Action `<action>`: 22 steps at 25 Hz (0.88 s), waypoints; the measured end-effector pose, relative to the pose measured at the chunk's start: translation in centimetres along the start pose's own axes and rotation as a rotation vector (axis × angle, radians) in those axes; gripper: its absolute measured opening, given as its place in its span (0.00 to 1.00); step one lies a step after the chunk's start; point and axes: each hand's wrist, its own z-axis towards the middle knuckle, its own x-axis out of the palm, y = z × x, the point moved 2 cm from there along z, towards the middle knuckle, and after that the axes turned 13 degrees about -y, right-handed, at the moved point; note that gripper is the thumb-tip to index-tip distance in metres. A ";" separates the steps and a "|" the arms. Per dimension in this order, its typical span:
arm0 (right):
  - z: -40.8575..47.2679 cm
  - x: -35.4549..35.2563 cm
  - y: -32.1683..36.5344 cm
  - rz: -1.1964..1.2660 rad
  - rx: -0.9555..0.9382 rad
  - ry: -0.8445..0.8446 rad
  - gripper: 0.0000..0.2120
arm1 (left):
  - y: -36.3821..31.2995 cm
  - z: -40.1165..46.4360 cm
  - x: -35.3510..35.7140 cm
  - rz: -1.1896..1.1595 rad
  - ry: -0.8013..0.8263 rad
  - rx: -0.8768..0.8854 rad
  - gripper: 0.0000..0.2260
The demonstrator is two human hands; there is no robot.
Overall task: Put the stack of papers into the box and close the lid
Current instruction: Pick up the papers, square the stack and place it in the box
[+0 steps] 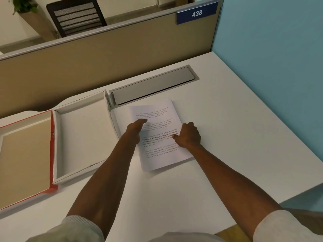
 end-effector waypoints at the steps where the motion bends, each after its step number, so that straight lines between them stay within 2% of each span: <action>1: 0.0 0.0 0.0 0.000 0.003 -0.003 0.29 | 0.1 0.0 0.2 0.022 -0.034 0.025 0.21; 4: 0.0 0.0 0.0 0.008 0.012 -0.008 0.30 | 0.6 -0.5 0.7 0.046 -0.150 0.143 0.15; 8: 0.6 0.1 -0.7 0.073 0.036 0.058 0.34 | 1.4 -3.3 0.5 -0.001 -0.259 0.368 0.17; 10: 1.3 -0.6 -1.6 0.323 0.092 0.141 0.41 | 2.2 -5.2 -0.1 -0.091 -0.201 0.469 0.18; 13: 1.6 -3.6 -1.5 0.936 0.244 0.214 0.54 | 3.7 -7.7 -2.1 -0.251 -0.042 0.598 0.17; 14: 1.5 -4.5 -1.2 1.086 0.220 0.275 0.52 | 4.3 -8.3 -2.7 -0.294 0.012 0.631 0.18; 16: 0.8 -5.9 -0.6 1.234 0.130 0.345 0.40 | 5.4 -9.2 -3.7 -0.357 0.078 0.667 0.19; 17: 0.2 -6.2 -0.3 1.238 0.116 0.318 0.34 | 5.8 -9.7 -3.9 -0.381 0.083 0.676 0.19; 19: -1.2 -6.4 0.4 1.172 0.183 0.150 0.27 | 6.1 -10.5 -3.8 -0.398 0.043 0.698 0.18; 22: -3.6 -6.5 1.5 1.017 0.208 -0.167 0.27 | 6.0 -11.5 -3.5 -0.422 -0.032 0.731 0.17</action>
